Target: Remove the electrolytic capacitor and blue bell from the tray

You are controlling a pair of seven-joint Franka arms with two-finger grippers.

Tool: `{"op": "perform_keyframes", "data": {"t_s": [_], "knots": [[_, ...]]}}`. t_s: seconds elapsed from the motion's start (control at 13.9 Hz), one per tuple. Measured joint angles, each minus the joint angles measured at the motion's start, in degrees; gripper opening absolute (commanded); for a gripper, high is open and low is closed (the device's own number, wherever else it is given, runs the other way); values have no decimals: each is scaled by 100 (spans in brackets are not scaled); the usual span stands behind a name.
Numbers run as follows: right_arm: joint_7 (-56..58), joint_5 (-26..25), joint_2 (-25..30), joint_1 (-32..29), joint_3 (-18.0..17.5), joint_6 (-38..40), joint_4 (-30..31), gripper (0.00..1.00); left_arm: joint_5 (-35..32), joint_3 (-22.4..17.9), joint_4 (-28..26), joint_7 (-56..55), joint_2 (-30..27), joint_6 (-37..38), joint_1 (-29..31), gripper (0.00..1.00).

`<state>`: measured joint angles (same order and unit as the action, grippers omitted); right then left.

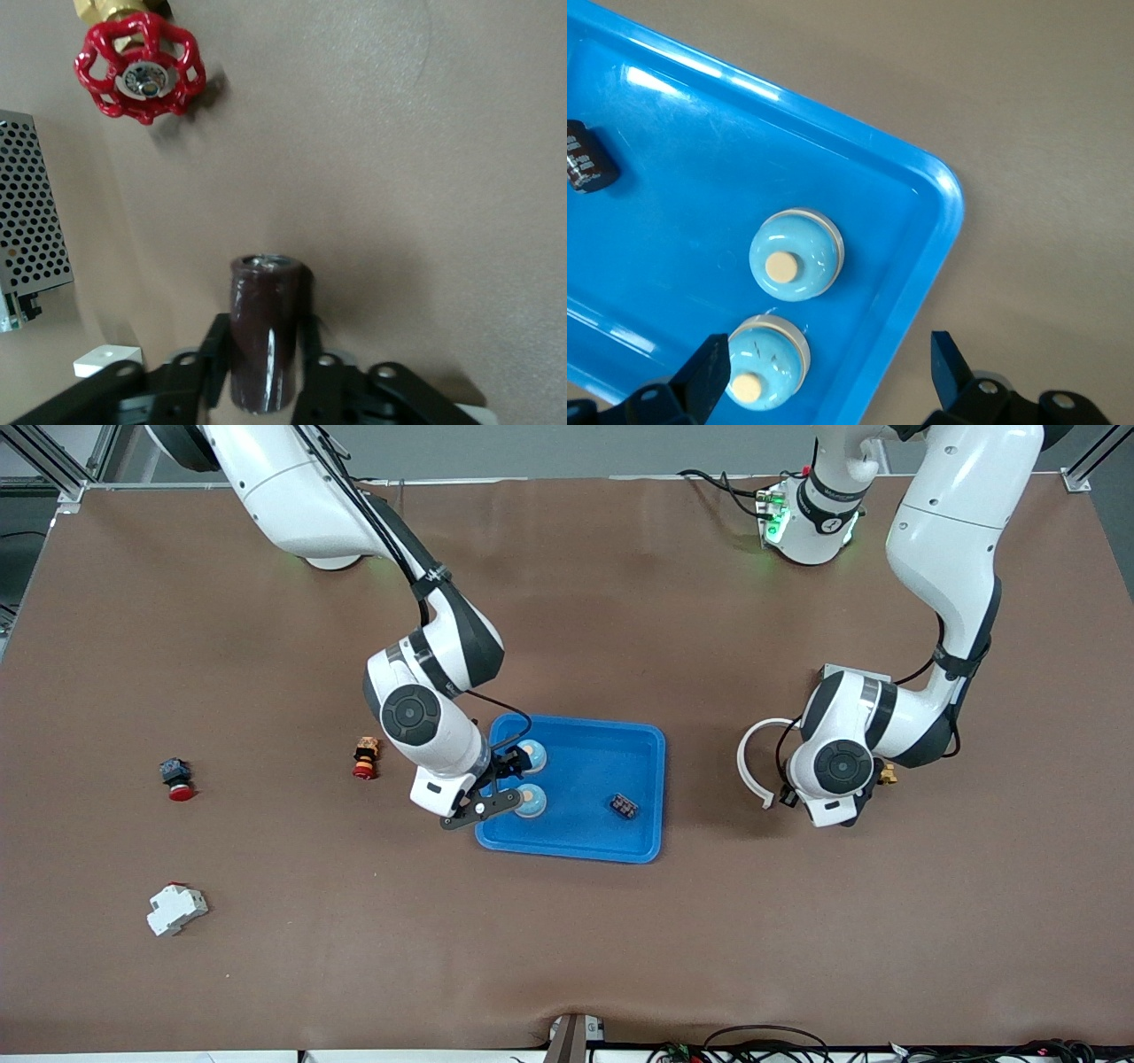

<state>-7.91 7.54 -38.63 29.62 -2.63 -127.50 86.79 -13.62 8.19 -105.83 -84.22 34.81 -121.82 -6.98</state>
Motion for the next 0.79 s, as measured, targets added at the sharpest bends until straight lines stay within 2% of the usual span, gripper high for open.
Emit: {"op": "perform_keyframes", "data": {"t_s": [0.22, 0.43, 0.79], "knots": [[0, 0, -193, 56, 0, 0, -238, 100, 0, 13, 21, -33, -72, -23, 1, 100], [1, 0, -436, 106, -1, -56, -418, 100, 0, 21, 101, -48, -401, 171, 4, 100], [14, -6, -910, 206, 2, -476, -651, 100, 231, 326, 812, -189, -603, 418, -60, 100]]}}
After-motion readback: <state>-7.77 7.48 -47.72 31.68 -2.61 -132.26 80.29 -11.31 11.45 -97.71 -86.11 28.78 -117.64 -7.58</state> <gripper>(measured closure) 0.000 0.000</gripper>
